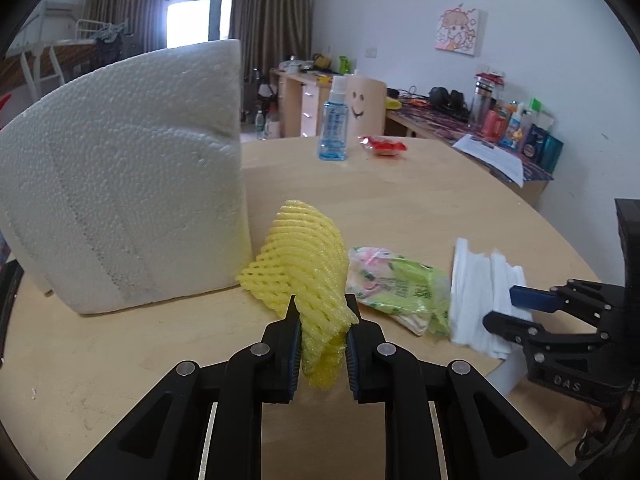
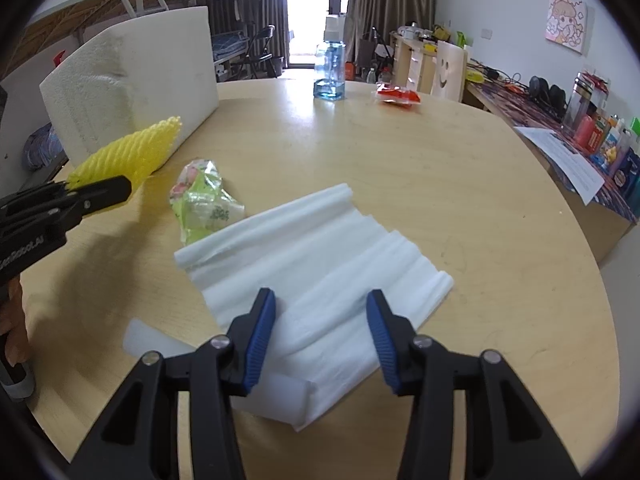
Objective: Organize soft objects
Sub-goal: 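Grasp the yellow mesh sleeve with the left tool while the right tool grasps the white tissue, then carry the tissue with the right tool while the left tool carries the mesh sleeve toward the foam box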
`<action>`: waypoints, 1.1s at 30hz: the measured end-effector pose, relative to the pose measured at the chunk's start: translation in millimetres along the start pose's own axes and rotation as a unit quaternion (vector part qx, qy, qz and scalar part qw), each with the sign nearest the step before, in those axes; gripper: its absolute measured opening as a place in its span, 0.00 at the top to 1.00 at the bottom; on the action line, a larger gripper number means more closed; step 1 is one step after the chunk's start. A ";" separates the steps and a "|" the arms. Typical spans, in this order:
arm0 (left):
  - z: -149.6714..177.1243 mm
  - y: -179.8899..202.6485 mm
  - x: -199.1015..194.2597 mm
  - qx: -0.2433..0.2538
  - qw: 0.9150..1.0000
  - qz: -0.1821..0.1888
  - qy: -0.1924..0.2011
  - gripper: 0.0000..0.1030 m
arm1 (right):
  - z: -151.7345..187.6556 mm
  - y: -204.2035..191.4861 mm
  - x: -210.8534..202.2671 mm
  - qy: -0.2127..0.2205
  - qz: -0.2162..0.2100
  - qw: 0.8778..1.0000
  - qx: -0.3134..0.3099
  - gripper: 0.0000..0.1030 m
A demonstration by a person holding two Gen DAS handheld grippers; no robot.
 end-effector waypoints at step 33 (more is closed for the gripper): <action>-16.3 -0.6 -66.8 0.010 0.996 0.001 0.094 0.81 | -30.1 -0.7 -73.3 0.132 -0.021 0.991 0.028 0.92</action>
Point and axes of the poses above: each gripper's, at about its wrist camera, not at the fingertips, and x roughly the way its jaws point, y to its right, z to its underside, the point moved 4 cm from there along x, roughly the way its jaws point, and after that the axes turned 4 degrees about y, right-handed, at the moved point
